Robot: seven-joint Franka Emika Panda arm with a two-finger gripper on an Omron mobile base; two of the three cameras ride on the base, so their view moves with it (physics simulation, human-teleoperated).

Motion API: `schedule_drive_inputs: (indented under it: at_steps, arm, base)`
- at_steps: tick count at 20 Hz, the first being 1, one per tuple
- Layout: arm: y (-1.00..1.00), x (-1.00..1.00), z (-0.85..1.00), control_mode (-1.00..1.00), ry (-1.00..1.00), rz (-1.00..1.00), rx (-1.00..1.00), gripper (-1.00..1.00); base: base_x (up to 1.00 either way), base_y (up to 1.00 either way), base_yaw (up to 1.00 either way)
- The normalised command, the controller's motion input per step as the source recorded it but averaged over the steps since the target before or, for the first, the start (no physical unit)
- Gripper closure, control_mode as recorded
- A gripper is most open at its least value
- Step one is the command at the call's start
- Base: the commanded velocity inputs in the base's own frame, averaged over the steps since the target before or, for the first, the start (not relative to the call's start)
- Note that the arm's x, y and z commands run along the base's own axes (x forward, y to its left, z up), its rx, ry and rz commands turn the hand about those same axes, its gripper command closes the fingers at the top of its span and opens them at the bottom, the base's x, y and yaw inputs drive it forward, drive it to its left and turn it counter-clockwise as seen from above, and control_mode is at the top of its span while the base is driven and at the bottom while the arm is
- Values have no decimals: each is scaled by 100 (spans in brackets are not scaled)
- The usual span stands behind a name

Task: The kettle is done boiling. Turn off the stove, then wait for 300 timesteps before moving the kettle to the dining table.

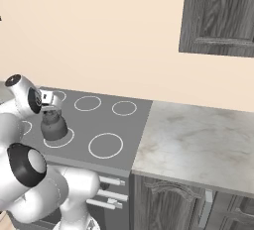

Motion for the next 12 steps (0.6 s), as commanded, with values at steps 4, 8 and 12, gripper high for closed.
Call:
schedule_drive_inputs:
  at_steps: [4, 8, 12]
  arm:
    - [-24, -33, 25, -100, -1, -1, 0, 100]
    - [-28, -30, 26, -100, -4, -2, 0, 100]
    - [-32, -33, 27, -100, -8, -2, 0, 100]
  base:
    - [0, 0, 0]
    - [0, 0, 0]
    - [0, 0, 0]
